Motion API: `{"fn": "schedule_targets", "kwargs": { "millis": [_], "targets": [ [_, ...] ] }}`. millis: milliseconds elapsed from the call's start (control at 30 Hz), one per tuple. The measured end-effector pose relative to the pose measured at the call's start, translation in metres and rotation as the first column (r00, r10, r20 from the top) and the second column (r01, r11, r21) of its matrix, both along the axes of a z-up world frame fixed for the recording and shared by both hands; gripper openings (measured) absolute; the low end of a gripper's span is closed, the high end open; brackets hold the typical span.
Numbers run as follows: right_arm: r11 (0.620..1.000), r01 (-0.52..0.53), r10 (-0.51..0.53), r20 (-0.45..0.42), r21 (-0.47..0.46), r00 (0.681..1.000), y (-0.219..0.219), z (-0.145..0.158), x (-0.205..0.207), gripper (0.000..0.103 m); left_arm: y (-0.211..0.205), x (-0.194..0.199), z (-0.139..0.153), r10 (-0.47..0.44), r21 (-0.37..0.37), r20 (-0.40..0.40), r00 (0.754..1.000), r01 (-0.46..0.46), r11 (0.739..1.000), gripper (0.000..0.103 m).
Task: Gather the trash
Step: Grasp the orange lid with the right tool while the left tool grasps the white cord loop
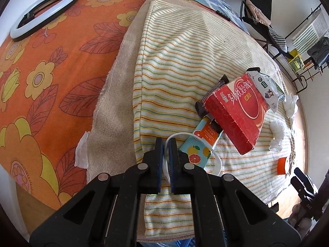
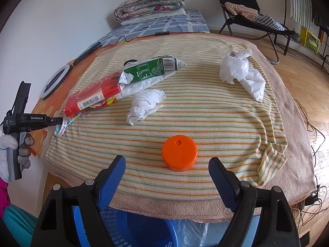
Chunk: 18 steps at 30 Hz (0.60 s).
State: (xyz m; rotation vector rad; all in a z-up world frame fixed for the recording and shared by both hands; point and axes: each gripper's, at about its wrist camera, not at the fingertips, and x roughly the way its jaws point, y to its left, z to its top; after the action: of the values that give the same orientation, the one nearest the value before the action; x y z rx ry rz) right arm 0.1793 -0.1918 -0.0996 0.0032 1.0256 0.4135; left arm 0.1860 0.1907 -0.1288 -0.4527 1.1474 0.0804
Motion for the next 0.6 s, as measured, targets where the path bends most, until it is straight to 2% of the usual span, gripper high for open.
{"fn": "schedule_targets", "kwargs": {
  "millis": [167,600],
  "targets": [
    [1.0,0.008,-0.008,-0.011,-0.011,1.0,-0.002,-0.009,0.006,0.084,0.003,-0.007,0.01,0.019,-0.024,0.035,0.999,-0.018,1.0,0.002],
    [0.999,0.01,-0.011,-0.03,-0.039,0.999,0.001,-0.027,0.02,0.076,-0.016,-0.028,0.038,-0.016,-0.042,0.104,0.994,0.021,0.999,0.002]
  ]
}}
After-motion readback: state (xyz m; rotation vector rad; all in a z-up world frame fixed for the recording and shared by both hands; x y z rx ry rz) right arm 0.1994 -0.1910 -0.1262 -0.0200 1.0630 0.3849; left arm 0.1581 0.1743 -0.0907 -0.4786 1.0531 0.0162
